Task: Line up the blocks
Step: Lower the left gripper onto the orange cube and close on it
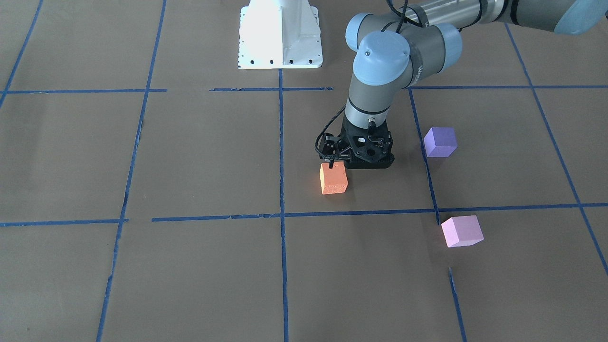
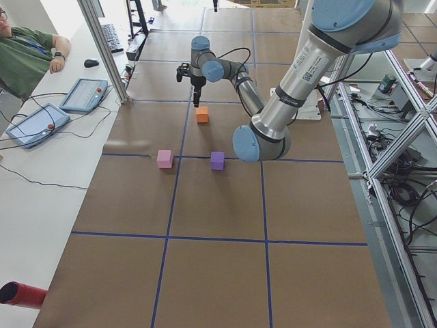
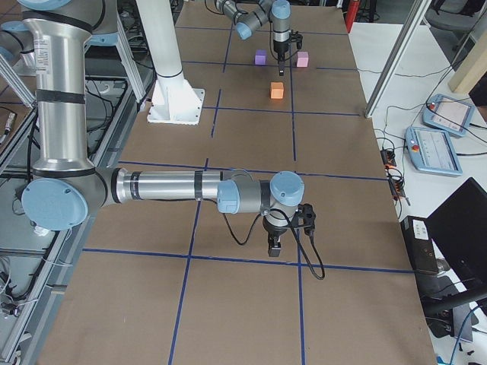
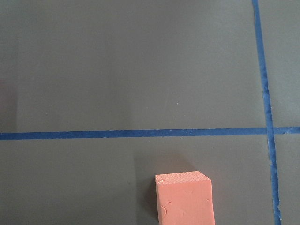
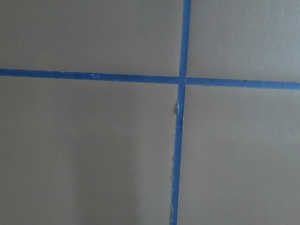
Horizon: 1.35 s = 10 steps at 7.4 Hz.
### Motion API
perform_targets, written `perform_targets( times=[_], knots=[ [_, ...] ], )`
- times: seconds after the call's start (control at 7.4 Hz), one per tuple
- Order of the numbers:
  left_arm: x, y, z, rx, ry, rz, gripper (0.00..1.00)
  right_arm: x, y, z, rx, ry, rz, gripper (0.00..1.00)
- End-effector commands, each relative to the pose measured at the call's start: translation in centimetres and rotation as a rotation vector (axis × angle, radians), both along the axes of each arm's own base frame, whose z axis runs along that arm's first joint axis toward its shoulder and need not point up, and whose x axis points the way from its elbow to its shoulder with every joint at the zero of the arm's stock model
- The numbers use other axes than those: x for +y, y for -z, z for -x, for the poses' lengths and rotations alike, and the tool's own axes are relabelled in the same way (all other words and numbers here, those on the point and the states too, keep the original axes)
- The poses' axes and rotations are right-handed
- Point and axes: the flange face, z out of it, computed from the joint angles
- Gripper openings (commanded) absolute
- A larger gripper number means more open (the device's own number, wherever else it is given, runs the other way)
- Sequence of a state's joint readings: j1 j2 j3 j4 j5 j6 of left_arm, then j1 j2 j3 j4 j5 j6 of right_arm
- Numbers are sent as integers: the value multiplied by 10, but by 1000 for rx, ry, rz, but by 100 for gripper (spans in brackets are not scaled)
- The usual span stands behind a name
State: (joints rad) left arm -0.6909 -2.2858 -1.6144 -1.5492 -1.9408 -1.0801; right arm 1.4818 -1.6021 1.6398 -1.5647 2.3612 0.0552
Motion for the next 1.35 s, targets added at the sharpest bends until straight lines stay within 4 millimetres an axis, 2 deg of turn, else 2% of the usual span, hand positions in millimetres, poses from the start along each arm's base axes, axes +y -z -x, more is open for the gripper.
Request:
perform_targets(
  times=[0.0,0.54,0.95,1.08,1.22],
  knots=[
    [3,-15,-31,7,-2,26,100,0,0,0,-1,0,1,100],
    [-2,-24,-56,16,14,47,100,0,0,0,0,0,1,100],
    [11,-41,-86,-22,21,42,100,0,0,0,-1,0,1,100],
    [10,-44,-89,-10,27,35,99,0,0,0,-1,0,0,100],
    [9,-44,-89,-9,27,34,90,0,0,0,0,0,1,100]
  ],
)
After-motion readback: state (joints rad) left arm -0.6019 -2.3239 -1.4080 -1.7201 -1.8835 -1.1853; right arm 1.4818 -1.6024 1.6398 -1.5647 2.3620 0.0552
